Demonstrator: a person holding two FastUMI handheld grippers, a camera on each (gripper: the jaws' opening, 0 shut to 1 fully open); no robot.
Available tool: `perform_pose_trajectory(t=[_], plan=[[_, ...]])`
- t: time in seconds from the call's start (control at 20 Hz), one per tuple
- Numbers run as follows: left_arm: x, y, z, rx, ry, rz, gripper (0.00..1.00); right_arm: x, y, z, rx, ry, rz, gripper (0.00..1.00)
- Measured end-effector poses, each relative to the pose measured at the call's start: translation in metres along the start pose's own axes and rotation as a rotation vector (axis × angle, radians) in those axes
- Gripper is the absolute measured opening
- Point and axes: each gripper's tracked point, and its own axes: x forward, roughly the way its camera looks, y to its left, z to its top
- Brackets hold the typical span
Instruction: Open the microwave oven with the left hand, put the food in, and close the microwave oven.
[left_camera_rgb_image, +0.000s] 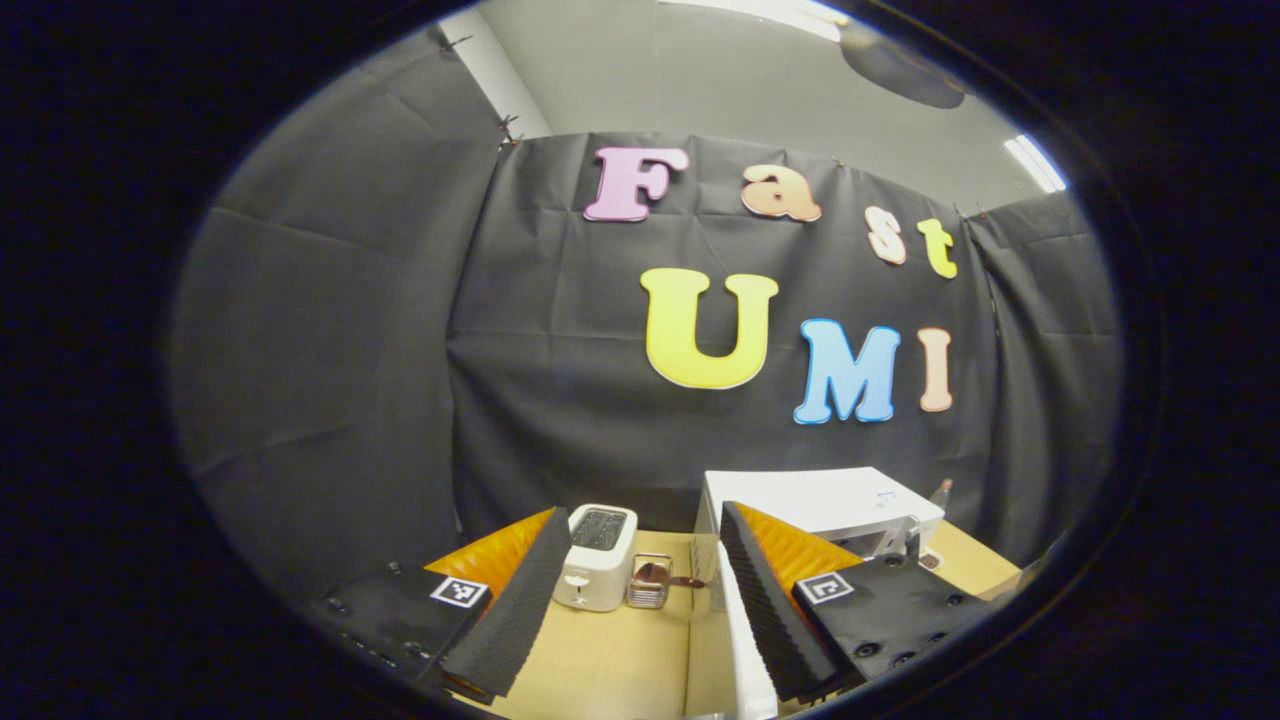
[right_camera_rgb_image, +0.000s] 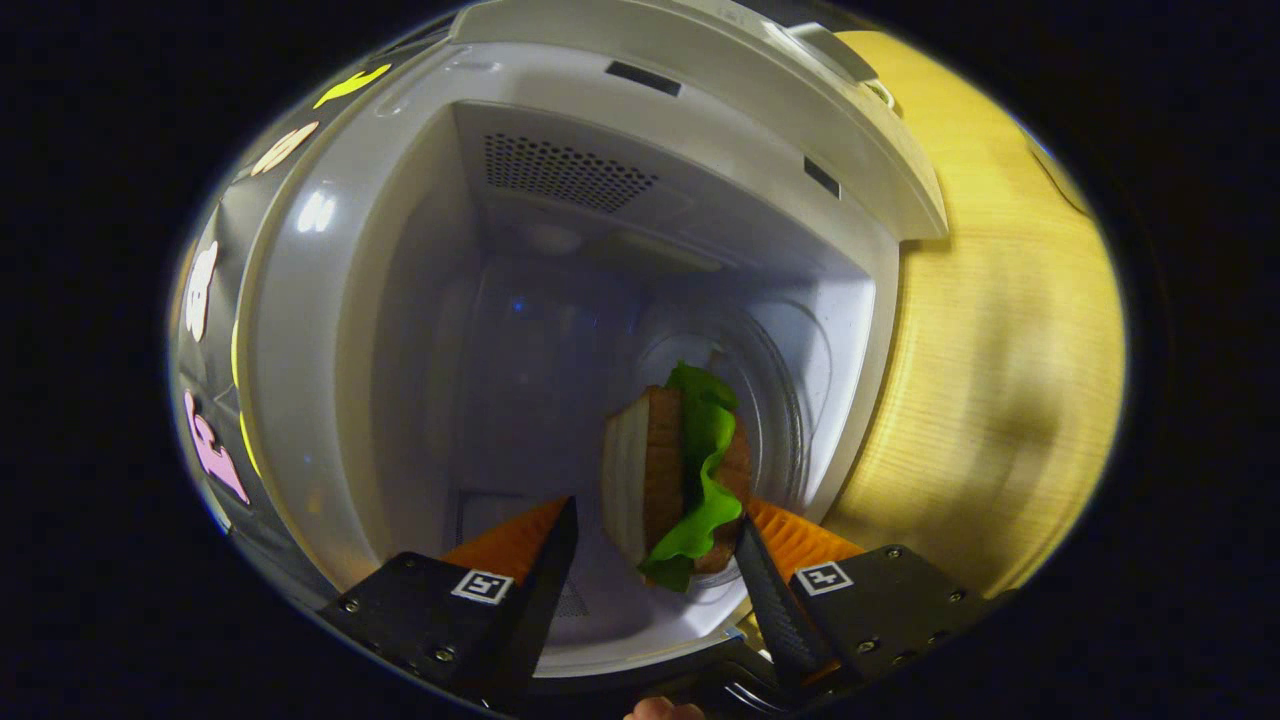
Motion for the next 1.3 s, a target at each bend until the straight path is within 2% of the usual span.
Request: perform_pose_trajectory(t=[0.1,0.15,0.2,0.35,0.6,0.95,1.3], plan=[[0.007,-0.009,0.001,0.002,-0.010,-0.033,0.97,-0.016,0.000,0.005,-0.084,0.008,-0.001,0.87],[0.009,-0.012,0.000,0.000,-0.011,-0.049,0.96,-0.025,0.000,0.011,-0.129,-0.005,0.004,0.78],[0.008,-0.017,-0.001,-0.005,-0.014,-0.066,0.96,-0.034,-0.002,0.016,-0.179,-0.012,-0.005,0.88],[0.014,-0.030,0.000,-0.005,-0.027,-0.111,0.96,-0.061,0.005,0.029,-0.351,-0.029,-0.005,0.88],[0.016,-0.051,-0.005,0.022,-0.047,-0.177,0.97,-0.124,0.027,0.044,-0.600,-0.060,0.067,0.87],[0.012,-0.076,-0.019,0.031,-0.049,-0.261,0.96,-0.233,0.064,0.090,-0.927,-0.241,0.152,0.87],[0.004,-0.105,-0.015,0.016,-0.075,-0.288,0.96,-0.343,0.103,0.145,-1.108,-0.459,0.176,0.87]])
